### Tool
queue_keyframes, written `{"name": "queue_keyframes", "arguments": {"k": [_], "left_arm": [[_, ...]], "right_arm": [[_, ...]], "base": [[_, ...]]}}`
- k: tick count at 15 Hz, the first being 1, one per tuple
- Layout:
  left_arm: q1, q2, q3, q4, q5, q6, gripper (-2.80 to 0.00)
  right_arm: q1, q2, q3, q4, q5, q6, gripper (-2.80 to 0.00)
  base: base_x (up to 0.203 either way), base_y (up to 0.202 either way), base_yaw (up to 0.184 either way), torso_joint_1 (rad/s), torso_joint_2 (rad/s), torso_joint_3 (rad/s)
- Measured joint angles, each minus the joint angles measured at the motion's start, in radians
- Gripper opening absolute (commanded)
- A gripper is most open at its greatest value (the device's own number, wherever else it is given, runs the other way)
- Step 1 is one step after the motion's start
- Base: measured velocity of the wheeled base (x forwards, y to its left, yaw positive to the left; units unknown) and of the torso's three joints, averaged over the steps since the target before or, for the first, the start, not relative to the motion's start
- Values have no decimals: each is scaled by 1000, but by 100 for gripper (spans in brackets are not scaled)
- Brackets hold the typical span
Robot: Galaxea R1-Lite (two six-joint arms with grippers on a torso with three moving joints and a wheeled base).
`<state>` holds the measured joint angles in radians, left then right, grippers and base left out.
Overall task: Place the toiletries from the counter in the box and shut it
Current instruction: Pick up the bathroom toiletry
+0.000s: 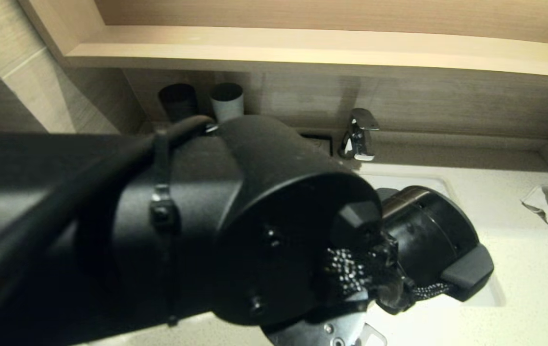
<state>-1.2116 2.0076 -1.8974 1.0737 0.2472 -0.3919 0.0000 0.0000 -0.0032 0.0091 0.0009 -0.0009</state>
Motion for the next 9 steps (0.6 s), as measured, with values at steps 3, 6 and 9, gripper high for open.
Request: {"name": "queue_keyframes", "arguments": {"k": [3,6,9], "left_arm": [[-19,25,-2,29,-1,-3,-280],[-33,46,-9,28,-1,-3,-280],[-39,61,-11,28,-2,-4,-280]], "right_arm": [[0,0,0,0,0,0,-280],[0,0,0,0,0,0,-280],[0,0,0,0,0,0,-280]], "base": [[0,0,0,0,0,0],[0,0,0,0,0,0],[0,0,0,0,0,0]]}}
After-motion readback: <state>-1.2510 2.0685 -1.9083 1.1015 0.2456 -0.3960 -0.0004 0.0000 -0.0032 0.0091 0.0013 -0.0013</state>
